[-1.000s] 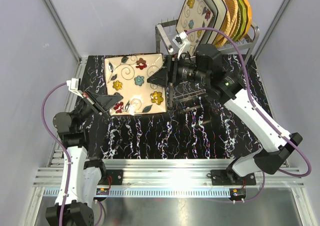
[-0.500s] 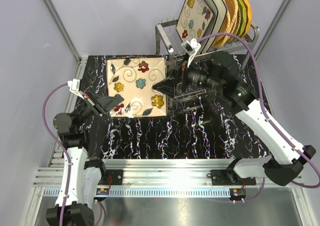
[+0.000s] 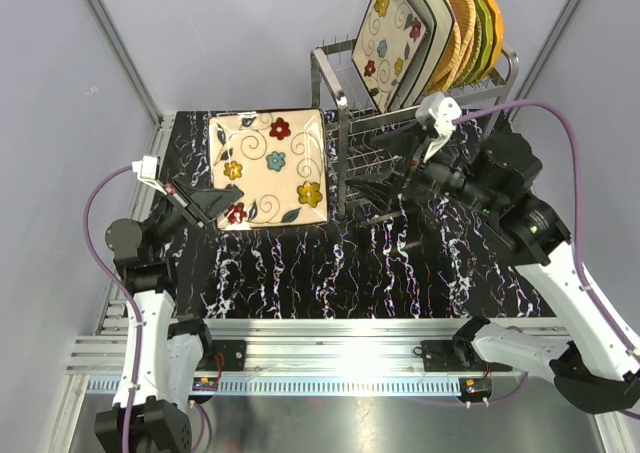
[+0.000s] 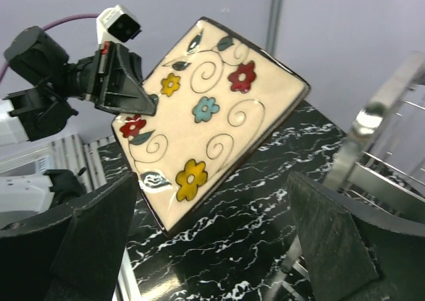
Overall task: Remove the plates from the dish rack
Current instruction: Place the plate on the table
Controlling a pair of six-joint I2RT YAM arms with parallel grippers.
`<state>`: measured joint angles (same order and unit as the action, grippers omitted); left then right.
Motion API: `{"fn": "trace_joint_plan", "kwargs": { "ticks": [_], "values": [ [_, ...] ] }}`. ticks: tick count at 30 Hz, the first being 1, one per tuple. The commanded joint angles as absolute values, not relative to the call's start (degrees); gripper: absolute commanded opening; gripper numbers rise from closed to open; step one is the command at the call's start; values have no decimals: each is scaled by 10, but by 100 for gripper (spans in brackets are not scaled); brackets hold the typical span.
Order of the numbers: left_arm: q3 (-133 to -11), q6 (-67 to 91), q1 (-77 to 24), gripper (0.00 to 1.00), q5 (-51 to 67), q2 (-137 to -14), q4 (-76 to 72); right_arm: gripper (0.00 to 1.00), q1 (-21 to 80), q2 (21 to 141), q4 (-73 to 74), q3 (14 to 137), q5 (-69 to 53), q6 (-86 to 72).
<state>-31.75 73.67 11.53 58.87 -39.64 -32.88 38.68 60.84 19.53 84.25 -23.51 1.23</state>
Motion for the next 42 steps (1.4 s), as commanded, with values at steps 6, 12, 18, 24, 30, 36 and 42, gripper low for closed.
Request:
{"fn": "trace_joint_plan", "kwargs": {
  "ticks": [6, 12, 18, 24, 30, 36, 42],
  "values": [
    [-391, 729, 141, 0, 486, -423, -402, 100, 317, 576, 185, 795, -128, -10],
    [-399, 735, 154, 0, 468, -467, -427, 100, 285, 541, 191, 749, -89, -36],
    [-425, 730, 168, 0, 454, -525, -444, 100, 259, 523, 193, 704, -33, -73],
    [-480, 648, 177, 0, 453, -608, -371, 100, 238, 515, 185, 657, -19, -92],
    [-565, 543, 177, 0, 471, -694, -265, 100, 220, 518, 178, 631, -33, -110],
    [-611, 507, 177, 0, 481, -781, -238, 100, 207, 529, 177, 620, -45, -121],
    [-664, 506, 177, 0, 499, -873, -255, 100, 192, 547, 175, 621, -48, -127]
  ]
}}
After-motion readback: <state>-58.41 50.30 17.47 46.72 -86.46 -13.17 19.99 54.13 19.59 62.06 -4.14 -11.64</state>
